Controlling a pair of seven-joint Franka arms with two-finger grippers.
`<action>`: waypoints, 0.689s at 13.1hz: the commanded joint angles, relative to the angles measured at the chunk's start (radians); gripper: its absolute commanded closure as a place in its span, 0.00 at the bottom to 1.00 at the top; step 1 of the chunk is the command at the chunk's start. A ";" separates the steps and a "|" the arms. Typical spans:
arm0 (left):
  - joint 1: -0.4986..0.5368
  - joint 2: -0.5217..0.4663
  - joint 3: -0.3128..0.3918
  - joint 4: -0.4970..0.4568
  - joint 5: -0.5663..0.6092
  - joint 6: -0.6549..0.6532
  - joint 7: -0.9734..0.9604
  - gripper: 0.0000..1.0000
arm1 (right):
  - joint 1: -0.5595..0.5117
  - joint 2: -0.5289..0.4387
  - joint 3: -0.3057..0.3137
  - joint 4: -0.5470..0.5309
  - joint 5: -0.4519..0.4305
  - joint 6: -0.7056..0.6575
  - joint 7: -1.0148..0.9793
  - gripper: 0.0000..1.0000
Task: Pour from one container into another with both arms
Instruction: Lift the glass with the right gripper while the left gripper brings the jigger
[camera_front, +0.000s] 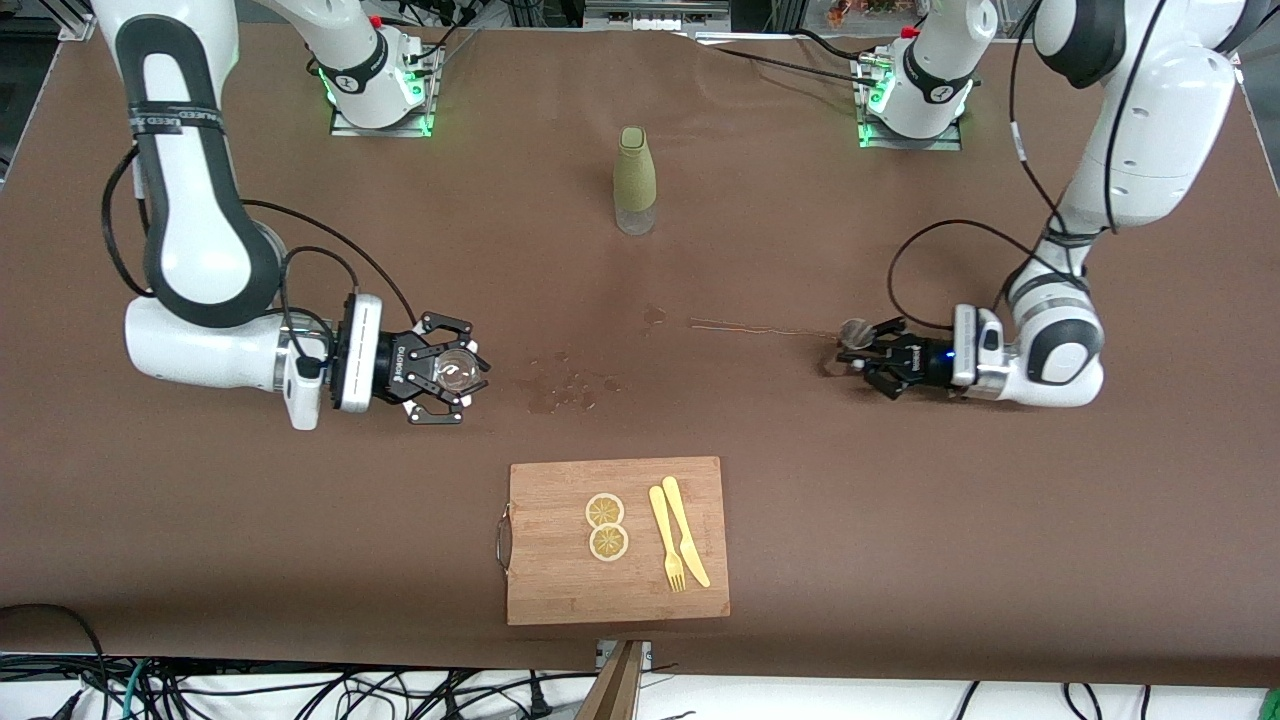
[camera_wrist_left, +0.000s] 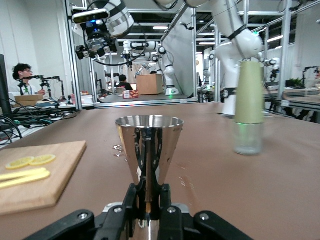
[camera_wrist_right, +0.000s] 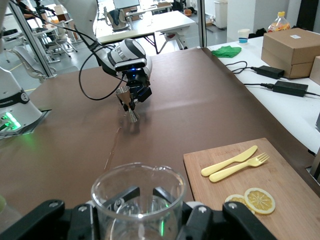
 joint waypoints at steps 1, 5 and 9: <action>-0.056 -0.025 -0.089 -0.020 -0.127 0.175 0.036 1.00 | 0.050 -0.025 -0.005 -0.025 -0.005 0.081 0.073 0.78; -0.179 -0.016 -0.134 -0.017 -0.347 0.287 0.014 1.00 | 0.112 0.001 -0.005 -0.019 0.006 0.188 0.114 0.78; -0.317 0.023 -0.132 0.068 -0.449 0.376 -0.053 1.00 | 0.141 0.024 -0.007 -0.015 0.006 0.236 0.166 0.78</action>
